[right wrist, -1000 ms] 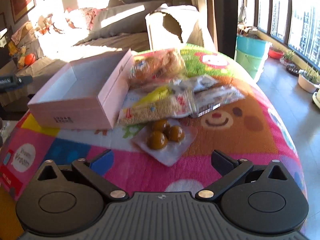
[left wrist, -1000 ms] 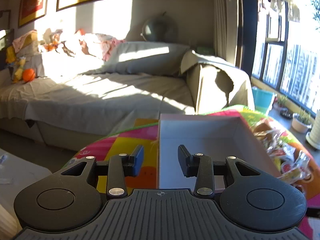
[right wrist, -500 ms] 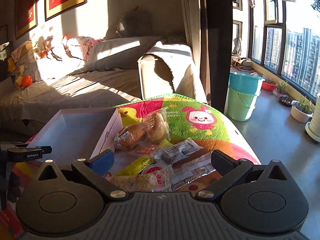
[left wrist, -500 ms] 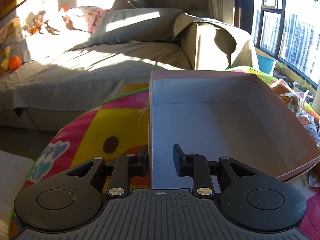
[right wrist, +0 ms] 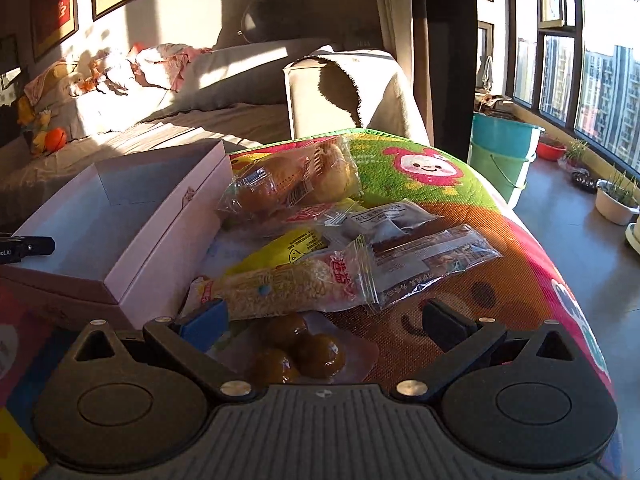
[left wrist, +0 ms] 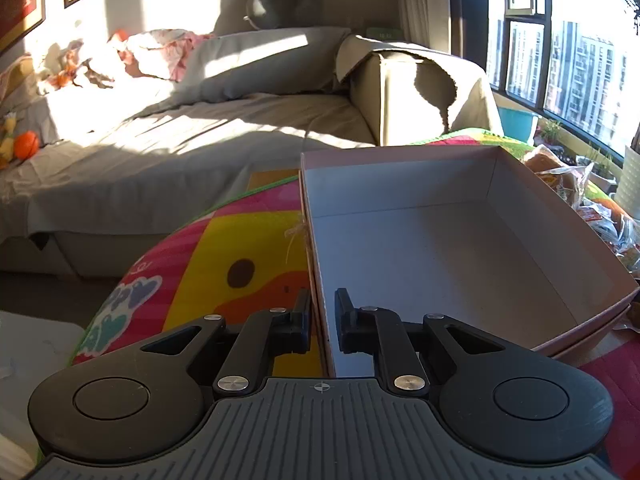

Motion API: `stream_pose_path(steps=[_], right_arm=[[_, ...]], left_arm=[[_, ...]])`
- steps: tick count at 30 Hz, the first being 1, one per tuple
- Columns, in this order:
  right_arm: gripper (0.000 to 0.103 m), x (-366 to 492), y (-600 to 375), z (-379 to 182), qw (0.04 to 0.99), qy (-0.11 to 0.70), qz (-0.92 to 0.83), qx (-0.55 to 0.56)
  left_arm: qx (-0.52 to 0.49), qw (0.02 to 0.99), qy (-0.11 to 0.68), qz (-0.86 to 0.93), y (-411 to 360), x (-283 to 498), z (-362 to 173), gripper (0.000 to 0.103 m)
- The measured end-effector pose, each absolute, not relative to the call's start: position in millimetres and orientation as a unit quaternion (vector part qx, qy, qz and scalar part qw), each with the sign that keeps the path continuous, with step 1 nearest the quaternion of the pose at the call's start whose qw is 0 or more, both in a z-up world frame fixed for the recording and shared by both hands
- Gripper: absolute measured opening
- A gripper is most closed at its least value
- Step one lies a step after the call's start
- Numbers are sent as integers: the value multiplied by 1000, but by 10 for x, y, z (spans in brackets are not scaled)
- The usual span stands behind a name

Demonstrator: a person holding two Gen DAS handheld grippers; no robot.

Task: Organize objects
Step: 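Move the left gripper to the pink box wall and clamp it, then hold the box wall with the left gripper while the right gripper reaches toward the snacks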

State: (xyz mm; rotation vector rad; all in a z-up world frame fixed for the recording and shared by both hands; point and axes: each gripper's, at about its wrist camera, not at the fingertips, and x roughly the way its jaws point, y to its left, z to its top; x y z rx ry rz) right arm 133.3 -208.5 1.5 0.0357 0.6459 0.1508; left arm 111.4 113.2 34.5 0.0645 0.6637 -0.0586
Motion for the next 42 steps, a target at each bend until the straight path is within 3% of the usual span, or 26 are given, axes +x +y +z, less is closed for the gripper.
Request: stream_pose_path(steps=[13, 30, 35, 38, 42], right_arm=[[103, 841, -2056, -60, 922, 364, 126, -40], [103, 1027, -1952, 38, 948, 301, 87, -60], [103, 952, -1780, 187, 947, 250, 95, -178], [90, 985, -1596, 296, 926, 248, 149, -244], [89, 1107, -1366, 233, 890, 260, 192, -321]], left_arm=[[36, 927, 369, -58, 1062, 565, 386, 16], [9, 933, 359, -14, 1169, 823, 233, 15], [5, 930, 367, -25, 1232, 805, 229, 16], [4, 931, 364, -23, 1229, 793, 226, 16], [0, 931, 364, -23, 1237, 794, 223, 16]])
